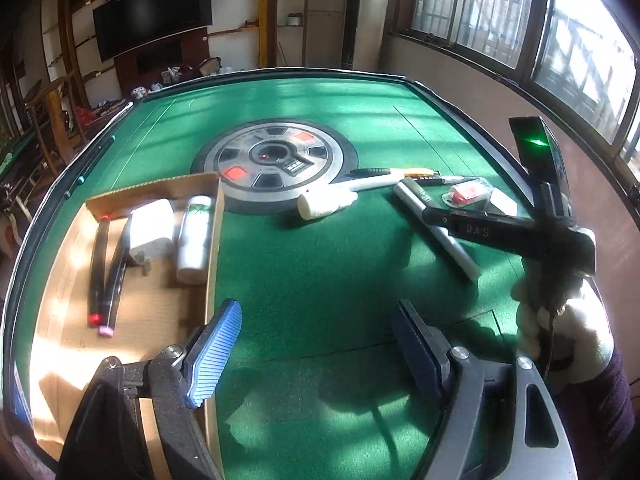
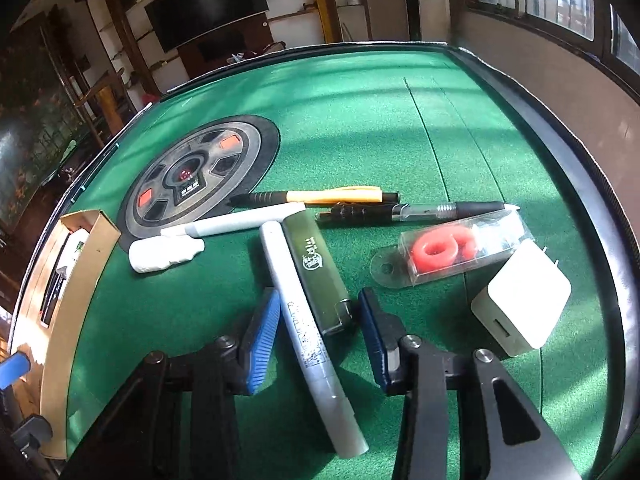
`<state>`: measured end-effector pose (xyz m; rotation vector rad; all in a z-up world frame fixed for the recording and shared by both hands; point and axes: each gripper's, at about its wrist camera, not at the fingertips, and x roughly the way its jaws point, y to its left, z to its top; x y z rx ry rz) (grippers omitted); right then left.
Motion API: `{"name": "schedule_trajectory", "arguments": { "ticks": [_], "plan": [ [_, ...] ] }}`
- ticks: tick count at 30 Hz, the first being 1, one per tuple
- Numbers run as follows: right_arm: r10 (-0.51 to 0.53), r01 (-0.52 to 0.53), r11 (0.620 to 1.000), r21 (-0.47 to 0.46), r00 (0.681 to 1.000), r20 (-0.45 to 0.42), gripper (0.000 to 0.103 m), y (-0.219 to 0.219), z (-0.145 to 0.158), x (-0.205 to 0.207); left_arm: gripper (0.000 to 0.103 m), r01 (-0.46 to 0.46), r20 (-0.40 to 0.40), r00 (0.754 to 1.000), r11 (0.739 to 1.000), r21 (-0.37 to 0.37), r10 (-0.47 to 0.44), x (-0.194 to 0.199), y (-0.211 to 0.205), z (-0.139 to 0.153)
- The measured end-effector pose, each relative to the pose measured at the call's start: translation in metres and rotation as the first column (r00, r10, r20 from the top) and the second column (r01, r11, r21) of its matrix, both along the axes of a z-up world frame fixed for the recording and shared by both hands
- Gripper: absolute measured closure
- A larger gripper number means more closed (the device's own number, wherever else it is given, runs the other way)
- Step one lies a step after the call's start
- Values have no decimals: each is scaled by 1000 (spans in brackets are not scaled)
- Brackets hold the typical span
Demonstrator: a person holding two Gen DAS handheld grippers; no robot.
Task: Organize rigid objects
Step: 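Grasp the small white dropper bottle with the left tool while the right tool approaches the white paint marker, then place the dropper bottle in the box with the left tool while the right tool grasps the white paint marker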
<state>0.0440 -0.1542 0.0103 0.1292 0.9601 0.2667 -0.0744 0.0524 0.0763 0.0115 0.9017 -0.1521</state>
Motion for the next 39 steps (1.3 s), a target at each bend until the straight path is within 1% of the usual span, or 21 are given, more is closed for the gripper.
{"name": "schedule_trajectory", "arguments": {
  "ticks": [4,7,10,12,14,15,16,17,18,19,20,25,26,27,29,30,32,33,34,35,39],
  "plan": [
    [-13,12,993,121,1000,3,65,-15,7,-5,22,71,26,997,996,63,-73,39,-16,-1],
    [-70,64,981,185,997,23,51,-31,13,-8,22,121,7,992,985,122,-123,76,-29,-15],
    [-117,114,964,240,993,2,50,-46,11,-5,22,161,-24,987,975,154,-159,110,-37,-32],
    [-144,143,957,251,989,-14,50,-53,9,-2,22,160,-43,987,968,196,-154,127,-42,-45],
    [-157,158,953,259,987,-25,50,-56,8,1,23,180,-71,983,962,207,-168,138,-45,-56],
    [-161,164,951,263,986,-31,50,-57,7,1,28,175,-78,984,961,213,-162,140,-47,-59],
    [-163,166,949,268,986,-34,50,-58,7,1,40,169,-67,985,967,191,-159,139,-46,-59],
    [-163,166,948,270,986,-34,50,-57,7,2,65,182,-85,982,970,158,-171,138,-46,-59],
    [-165,168,948,269,986,-32,50,-57,7,2,68,187,-98,980,973,134,-174,136,-46,-58],
    [-167,170,949,267,985,-32,50,-57,7,1,69,188,-92,980,972,141,-176,130,-47,-57],
    [-165,168,949,268,986,-34,50,-56,7,1,76,204,-88,977,967,152,-193,123,-49,-56],
    [-160,170,945,279,985,-58,50,-57,3,2,76,246,-85,968,957,151,-236,87,-52,-49],
    [-160,170,944,284,985,-59,50,-57,3,2,73,249,-82,968,958,141,-239,83,-52,-48],
    [-160,170,943,287,985,-59,49,-57,3,2,61,253,-87,966,958,132,-243,82,-53,-48],
    [-157,167,943,287,986,-58,49,-56,3,2,46,247,-80,968,956,156,-237,82,-59,-51],
    [-154,164,944,285,986,-56,49,-56,3,1,45,238,-76,971,955,175,-228,83,-62,-54],
    [-151,159,947,278,987,-51,49,-54,3,0,48,223,-57,975,962,160,-217,84,-65,-58],
    [-147,155,948,278,988,-49,49,-54,3,0,66,212,-58,977,968,137,-206,84,-62,-60],
    [-143,150,949,279,989,-46,49,-53,3,1,74,204,-63,978,975,85,-199,83,-59,-60],
    [-140,146,950,277,989,-44,49,-52,3,1,76,190,-72,980,980,52,-186,80,-55,-60],
    [-131,141,952,272,990,-55,49,-49,1,2,76,156,-37,987,987,-27,-157,52,-42,-49]
  ]
}}
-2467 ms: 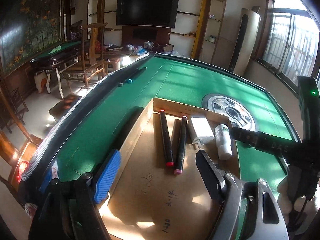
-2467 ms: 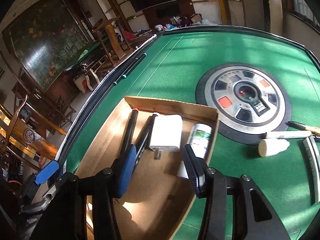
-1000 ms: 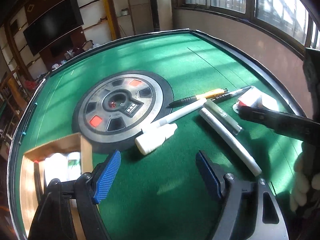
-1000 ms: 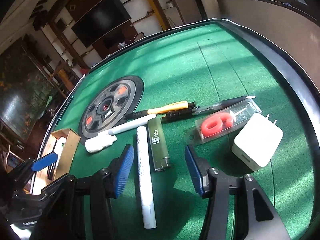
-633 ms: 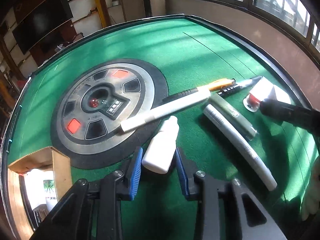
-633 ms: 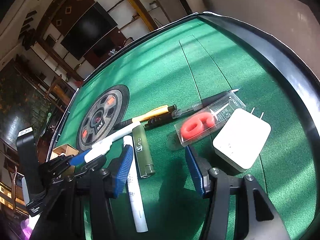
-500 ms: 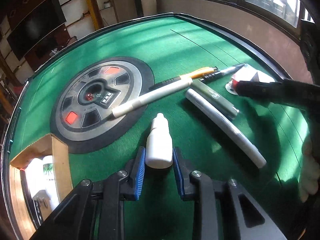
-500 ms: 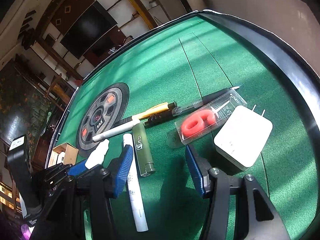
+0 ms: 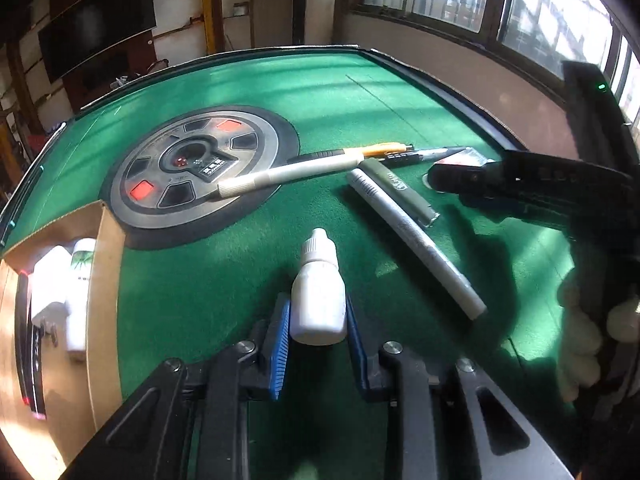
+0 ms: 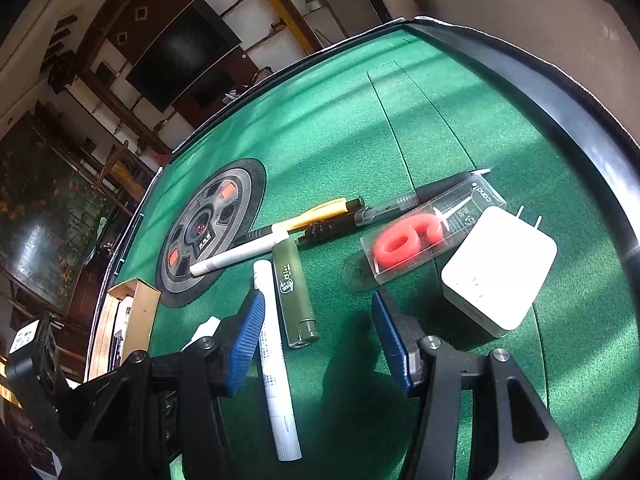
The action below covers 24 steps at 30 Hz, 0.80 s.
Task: Organize rigid objects
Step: 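Place the dropper bottle in the box with the left tool while the right tool grasps the white paint marker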
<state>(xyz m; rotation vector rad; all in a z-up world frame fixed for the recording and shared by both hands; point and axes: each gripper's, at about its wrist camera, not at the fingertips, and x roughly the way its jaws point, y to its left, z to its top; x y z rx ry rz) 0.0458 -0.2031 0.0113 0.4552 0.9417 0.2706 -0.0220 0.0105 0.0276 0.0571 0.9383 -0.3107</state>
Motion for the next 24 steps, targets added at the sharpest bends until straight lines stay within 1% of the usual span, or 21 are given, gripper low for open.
{"name": "schedule_trajectory", "arguments": {
  "ticks": [3,5,6,9,15,18,20,22,24],
  "plan": [
    [3,-3,1000,-2,1000,-7,49,1,-2,0,76,-13,38,999,996,-88,17,-30,10,17],
    [5,-5,1000,-13,1000,-6,49,2,-2,0,76,-29,30,999,986,-165,34,-44,20,22],
    [8,-8,1000,-15,1000,-8,48,3,-3,0,76,-36,25,999,982,-187,41,-50,23,24],
    [13,-13,999,-30,1000,-2,48,5,-3,1,76,-46,34,998,979,-199,54,-60,30,27],
    [17,-16,999,-43,1000,20,48,6,-4,0,76,-54,65,995,964,-260,74,-75,49,38],
    [19,-17,998,-56,999,31,48,7,-3,0,76,-52,95,992,960,-274,81,-89,60,46],
    [19,-15,997,-82,999,43,48,9,-3,-1,76,-54,121,988,958,-280,91,-98,69,51],
    [23,-17,993,-120,998,50,48,14,-2,-1,76,-59,132,986,951,-302,104,-103,79,56],
    [10,-4,985,-170,999,38,48,18,2,-5,76,-65,146,982,947,-314,116,-110,91,60]
  ]
}}
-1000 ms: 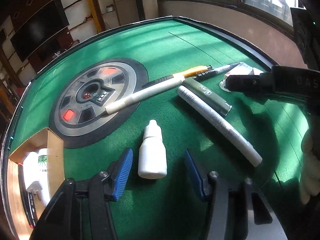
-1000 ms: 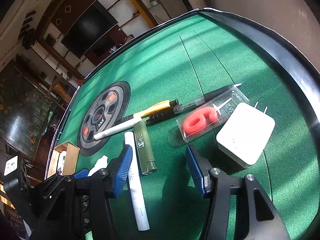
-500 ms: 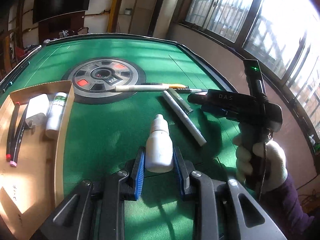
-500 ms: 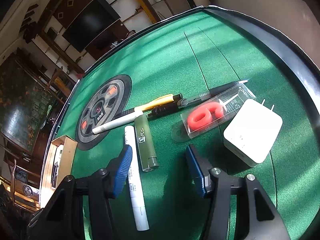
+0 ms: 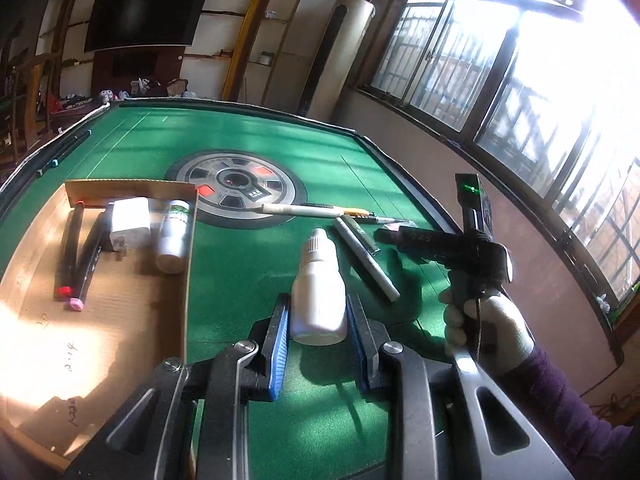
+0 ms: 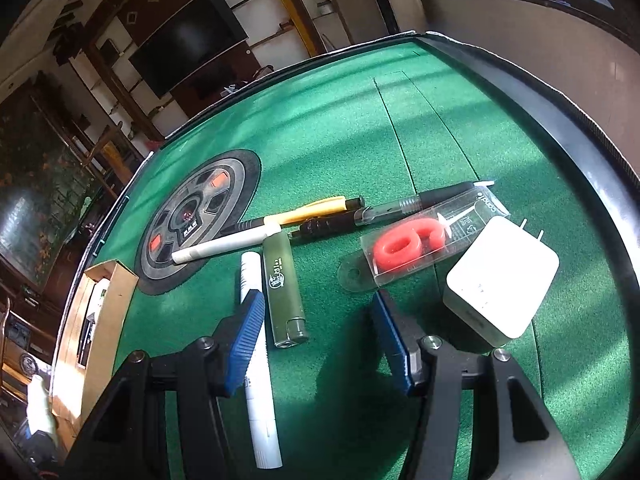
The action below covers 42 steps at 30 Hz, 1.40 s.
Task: Organize rigid objects
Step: 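Place the dropper bottle in the box with the left tool while the right tool grasps the white paint marker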
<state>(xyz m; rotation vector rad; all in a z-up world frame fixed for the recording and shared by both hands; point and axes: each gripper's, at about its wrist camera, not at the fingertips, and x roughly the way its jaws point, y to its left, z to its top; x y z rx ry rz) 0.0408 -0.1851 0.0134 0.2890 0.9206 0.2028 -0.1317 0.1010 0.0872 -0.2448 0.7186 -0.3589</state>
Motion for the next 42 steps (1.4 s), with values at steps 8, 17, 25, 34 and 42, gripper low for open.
{"name": "schedule_trajectory", "arguments": {
  "ticks": [8,17,25,34,42],
  "plan": [
    [138,-142,984,-106,989,-47,49,31,12,-46,76,-21,-9,1000,995,-92,21,-5,31,-8],
    [205,-232,947,-222,969,-138,71,93,-2,-26,76,-111,-4,994,985,-133,111,-10,77,-5],
    [105,-136,933,-332,988,-110,80,116,-4,1,76,-238,-35,971,964,-116,236,-11,128,-10],
    [130,-143,978,-149,987,-95,89,96,26,-29,76,-325,-184,917,931,167,353,27,185,-36],
    [267,-269,963,-21,960,-82,89,137,56,-46,74,-329,-315,869,921,211,382,77,195,-65]
  ]
}}
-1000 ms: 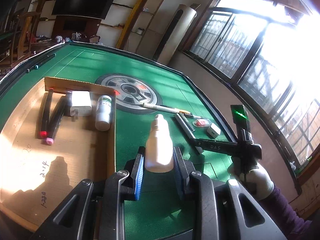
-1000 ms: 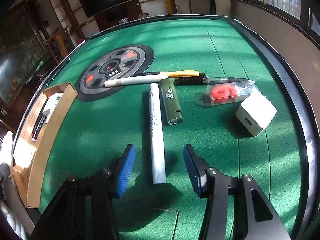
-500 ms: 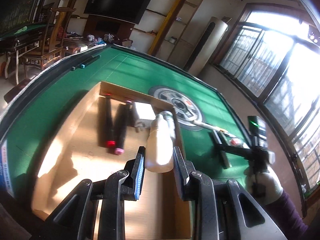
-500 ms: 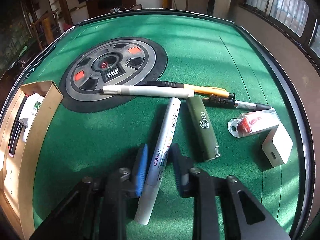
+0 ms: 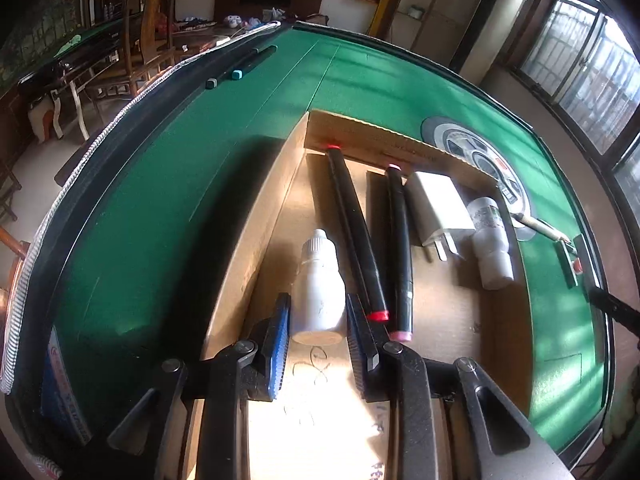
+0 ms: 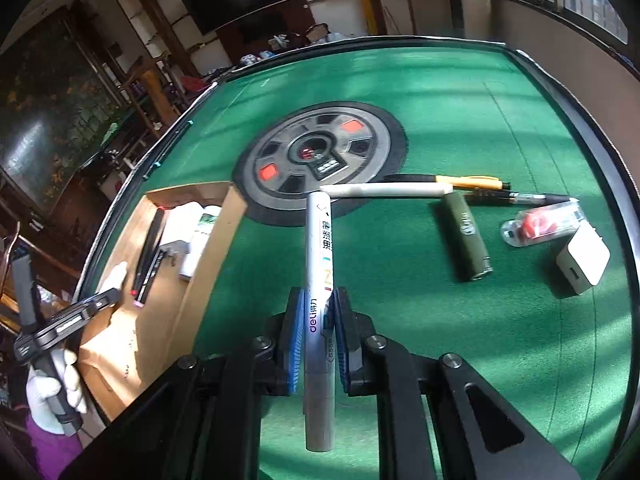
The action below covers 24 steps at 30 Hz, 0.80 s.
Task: Organize rigid objects
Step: 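Place the dropper bottle in the box with the left tool while the right tool grasps the white paint marker, then lower the white paint marker into the box and open the right tool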
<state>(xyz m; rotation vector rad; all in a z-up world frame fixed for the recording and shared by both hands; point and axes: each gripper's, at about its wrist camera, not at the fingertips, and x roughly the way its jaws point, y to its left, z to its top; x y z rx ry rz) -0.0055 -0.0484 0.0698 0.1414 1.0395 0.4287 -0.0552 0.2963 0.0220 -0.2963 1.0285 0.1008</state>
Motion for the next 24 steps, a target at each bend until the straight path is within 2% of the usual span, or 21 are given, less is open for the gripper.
{"name": "schedule_trajectory", "arguments": {
  "ticks": [2,5,6,10,12,14,17,22,24],
  "plan": [
    [39,-38,999,25,999,-21,89,18,1,-3,68,-13,-33,999,1000,7,13,11,1,-4],
    [91,-88,995,56,995,-46,89,47,0,-6,47,-17,5,1000,1000,-10,17,8,2,4],
    [107,-103,992,66,993,-54,89,57,-1,-7,44,-20,26,999,999,-30,21,3,3,9],
    [164,-153,982,112,981,-105,89,94,-8,-9,41,-43,107,993,993,-111,55,-23,6,26],
    [184,-171,979,108,976,-119,89,112,-13,-12,35,-53,145,987,987,-149,75,-40,8,32],
    [197,-185,978,98,972,-129,89,128,-20,-14,34,-62,176,980,983,-173,93,-55,10,36],
    [202,-195,979,67,970,-138,89,146,-30,-15,33,-88,197,972,976,-200,128,-72,12,38],
    [177,-181,983,-28,979,-100,89,161,-39,-16,32,-99,212,966,971,-219,146,-81,12,34],
    [177,-180,983,-21,979,-98,88,160,-40,-17,32,-95,214,966,970,-223,143,-81,10,33]
  ]
}}
